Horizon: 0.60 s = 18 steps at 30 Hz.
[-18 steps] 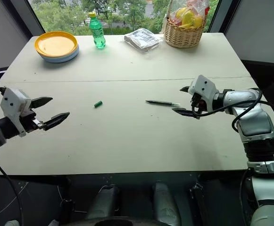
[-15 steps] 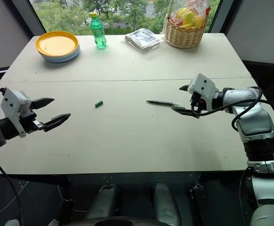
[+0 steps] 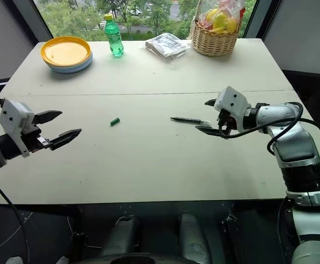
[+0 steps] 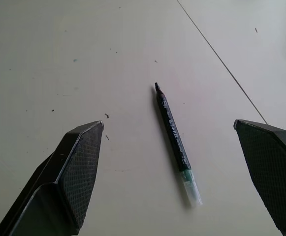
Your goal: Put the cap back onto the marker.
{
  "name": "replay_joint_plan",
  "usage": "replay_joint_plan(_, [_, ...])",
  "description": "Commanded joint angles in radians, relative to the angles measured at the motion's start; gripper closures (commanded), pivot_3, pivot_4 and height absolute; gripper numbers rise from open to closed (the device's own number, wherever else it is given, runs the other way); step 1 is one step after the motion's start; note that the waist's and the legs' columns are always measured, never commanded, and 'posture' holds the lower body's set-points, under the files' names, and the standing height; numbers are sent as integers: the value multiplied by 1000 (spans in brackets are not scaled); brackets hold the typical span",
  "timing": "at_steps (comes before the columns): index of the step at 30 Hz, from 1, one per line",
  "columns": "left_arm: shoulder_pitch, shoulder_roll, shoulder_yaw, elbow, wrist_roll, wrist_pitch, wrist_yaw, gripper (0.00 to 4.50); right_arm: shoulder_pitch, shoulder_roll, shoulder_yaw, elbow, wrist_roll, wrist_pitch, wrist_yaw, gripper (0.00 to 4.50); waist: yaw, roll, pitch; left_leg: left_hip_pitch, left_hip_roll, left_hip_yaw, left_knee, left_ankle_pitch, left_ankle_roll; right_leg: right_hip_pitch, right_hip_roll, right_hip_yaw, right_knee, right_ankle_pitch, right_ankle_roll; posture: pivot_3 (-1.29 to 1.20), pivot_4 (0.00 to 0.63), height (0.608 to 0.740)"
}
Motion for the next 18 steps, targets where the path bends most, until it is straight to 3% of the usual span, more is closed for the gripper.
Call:
replay_joint_plan(1, [4,7,20,-22,-5,-4,7,48,-13,-6,-23,-28,17,-6,-2,117,0,0,0,0,0,0,0,0,0,0,0,0,0,0,0,0,150,740])
replay_joint_plan(15, [4,-15,11,-31,-11,3,41,48,-28,-4,-10,-21,7,-15,15,117,0,0,0,0,0,0,0,0,0,0,0,0,0,0,0,0,150,740])
replay_joint_plan(18, [-21,-63,-1,-2,-30,10,67,48,-25,-2,-7,-16,7,-16,19,117,1,0,0,0,0,0,0,0,0,0,0,0,0,0,0,0,150,740])
